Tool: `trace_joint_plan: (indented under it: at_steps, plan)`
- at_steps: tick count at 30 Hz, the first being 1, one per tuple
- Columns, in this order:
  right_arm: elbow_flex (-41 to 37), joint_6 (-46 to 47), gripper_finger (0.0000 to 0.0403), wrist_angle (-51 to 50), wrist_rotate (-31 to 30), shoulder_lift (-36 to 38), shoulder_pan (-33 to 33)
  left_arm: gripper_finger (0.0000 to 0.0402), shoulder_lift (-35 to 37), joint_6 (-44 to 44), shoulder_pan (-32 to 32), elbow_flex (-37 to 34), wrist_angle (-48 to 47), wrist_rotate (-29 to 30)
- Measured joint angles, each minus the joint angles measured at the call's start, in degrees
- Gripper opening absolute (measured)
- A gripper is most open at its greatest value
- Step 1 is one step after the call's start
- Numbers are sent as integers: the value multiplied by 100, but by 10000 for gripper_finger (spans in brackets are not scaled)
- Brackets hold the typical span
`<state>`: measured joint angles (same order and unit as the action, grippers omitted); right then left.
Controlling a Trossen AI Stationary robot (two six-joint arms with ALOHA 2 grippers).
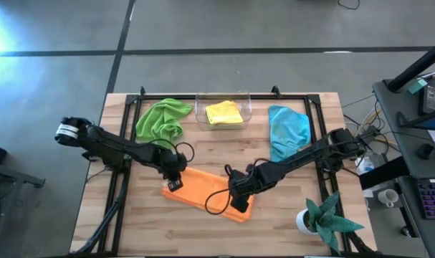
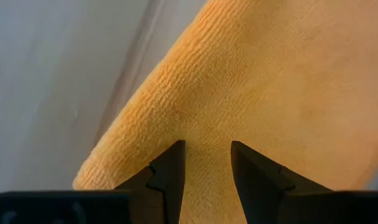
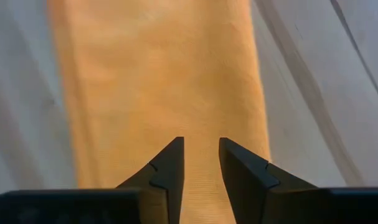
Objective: Fold microfiber towels
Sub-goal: Fold the orange microfiber towel into the transparent bin
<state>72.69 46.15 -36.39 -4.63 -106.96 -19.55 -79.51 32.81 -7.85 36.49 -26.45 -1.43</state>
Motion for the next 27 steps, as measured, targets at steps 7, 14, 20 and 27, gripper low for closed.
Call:
trace_joint_plan:
  at_steps: [7, 14, 20, 27]
  plan:
    - [-407, 203, 93, 193, 12, -29, 44, 113, -306, -11, -3, 11, 317, -14]
    - [-809, 666, 93, 484, 63, -122, 45, 113, -549, -23, -3, 13, 1118, 683]
    - [-1005, 943, 93, 1339, 641, -140, 24, 113, -736, -37, 80, 23, 1192, 2059]
    - [-1021, 940, 93, 2330, 998, -180, 21, 113, -758, -355, 431, 33, 1173, 2295]
